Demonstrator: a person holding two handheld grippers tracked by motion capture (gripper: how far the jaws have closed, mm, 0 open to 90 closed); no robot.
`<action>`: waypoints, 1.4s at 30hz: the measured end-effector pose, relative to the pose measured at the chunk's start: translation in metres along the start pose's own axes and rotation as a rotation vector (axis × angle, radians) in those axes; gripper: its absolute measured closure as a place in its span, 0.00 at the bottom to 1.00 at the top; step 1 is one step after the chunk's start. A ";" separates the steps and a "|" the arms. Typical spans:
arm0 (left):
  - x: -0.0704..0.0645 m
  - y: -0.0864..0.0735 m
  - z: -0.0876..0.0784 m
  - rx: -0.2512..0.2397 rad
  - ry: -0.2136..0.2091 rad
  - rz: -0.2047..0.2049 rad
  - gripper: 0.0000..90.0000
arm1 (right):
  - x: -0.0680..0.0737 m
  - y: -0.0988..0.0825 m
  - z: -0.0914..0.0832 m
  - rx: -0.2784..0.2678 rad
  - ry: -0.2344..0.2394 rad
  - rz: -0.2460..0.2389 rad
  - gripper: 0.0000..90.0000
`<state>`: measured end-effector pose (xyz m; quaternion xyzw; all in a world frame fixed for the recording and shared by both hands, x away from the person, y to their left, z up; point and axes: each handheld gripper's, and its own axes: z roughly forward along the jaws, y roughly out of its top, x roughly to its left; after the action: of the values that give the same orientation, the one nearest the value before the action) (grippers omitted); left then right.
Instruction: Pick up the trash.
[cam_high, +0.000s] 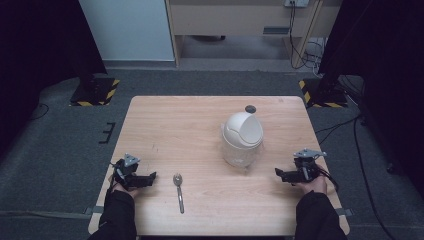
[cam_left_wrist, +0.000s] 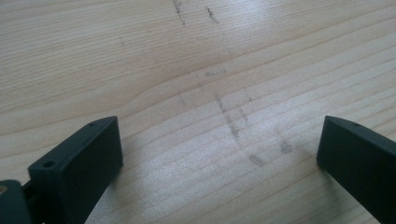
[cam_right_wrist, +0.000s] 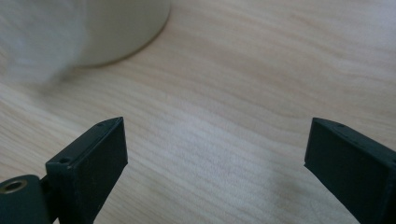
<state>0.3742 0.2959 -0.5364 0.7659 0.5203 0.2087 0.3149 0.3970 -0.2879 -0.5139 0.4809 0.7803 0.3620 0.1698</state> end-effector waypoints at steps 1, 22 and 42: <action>0.000 0.000 0.000 0.000 -0.002 0.003 0.00 | 0.000 0.001 -0.003 -0.016 -0.003 0.005 0.07; -0.004 0.002 -0.001 0.023 0.011 -0.012 0.00 | 0.013 0.033 -0.048 -0.260 0.018 -0.018 0.05; -0.006 -0.001 -0.001 0.004 0.007 0.001 0.00 | 0.033 0.066 -0.072 -0.331 0.048 -0.093 0.05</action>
<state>0.3706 0.2914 -0.5364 0.7659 0.5215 0.2104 0.3116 0.3783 -0.2696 -0.4146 0.4009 0.7352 0.4888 0.2449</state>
